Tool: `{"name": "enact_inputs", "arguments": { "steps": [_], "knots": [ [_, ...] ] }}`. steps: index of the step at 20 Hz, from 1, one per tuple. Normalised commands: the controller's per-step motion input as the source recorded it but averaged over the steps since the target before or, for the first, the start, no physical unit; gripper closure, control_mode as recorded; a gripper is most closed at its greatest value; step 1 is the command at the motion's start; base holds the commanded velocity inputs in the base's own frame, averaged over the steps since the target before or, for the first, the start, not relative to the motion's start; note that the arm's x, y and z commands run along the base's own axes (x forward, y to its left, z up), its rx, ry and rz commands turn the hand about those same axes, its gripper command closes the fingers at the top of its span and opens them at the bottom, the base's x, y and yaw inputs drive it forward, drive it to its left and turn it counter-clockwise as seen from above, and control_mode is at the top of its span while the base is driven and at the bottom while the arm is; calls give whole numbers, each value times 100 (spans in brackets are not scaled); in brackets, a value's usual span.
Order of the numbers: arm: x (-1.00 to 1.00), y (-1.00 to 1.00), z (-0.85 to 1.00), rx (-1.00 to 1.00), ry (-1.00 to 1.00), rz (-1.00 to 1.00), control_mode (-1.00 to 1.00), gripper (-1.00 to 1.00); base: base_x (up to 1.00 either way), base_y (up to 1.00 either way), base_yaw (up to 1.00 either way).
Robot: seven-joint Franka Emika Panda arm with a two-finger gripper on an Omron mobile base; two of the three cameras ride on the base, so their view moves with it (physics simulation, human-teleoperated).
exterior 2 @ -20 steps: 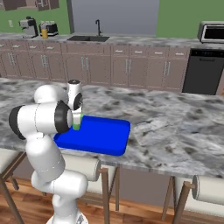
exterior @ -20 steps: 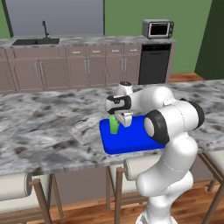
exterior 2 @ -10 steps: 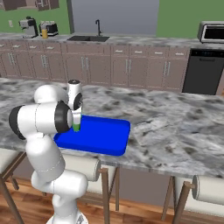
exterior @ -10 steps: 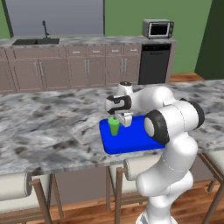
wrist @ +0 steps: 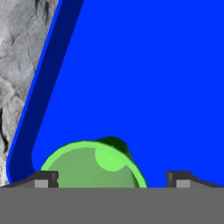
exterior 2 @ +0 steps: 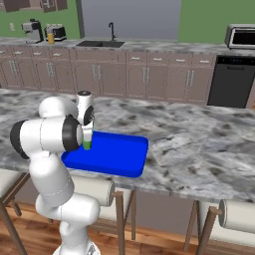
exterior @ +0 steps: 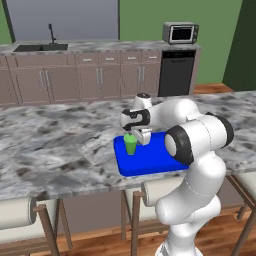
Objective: There is a tray on the dining counter. Grab the cup, mug, and pitcher and place them on the tray. The pitcher may be placed next to the tray if it cannot fit the tray.
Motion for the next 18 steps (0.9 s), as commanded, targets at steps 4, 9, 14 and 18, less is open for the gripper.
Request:
{"name": "enact_inputs", "arguments": {
  "steps": [4,9,14,18],
  "knots": [
    [0,-2,35,0,0,0,-100,-100,0,0,0],
    [0,-9,74,0,0,0,-100,-100,0,0,0],
    [-13,-27,66,0,0,0,-100,-100,0,0,0],
    [-57,-46,43,0,0,0,-100,-100,0,0,0]
  ]
}}
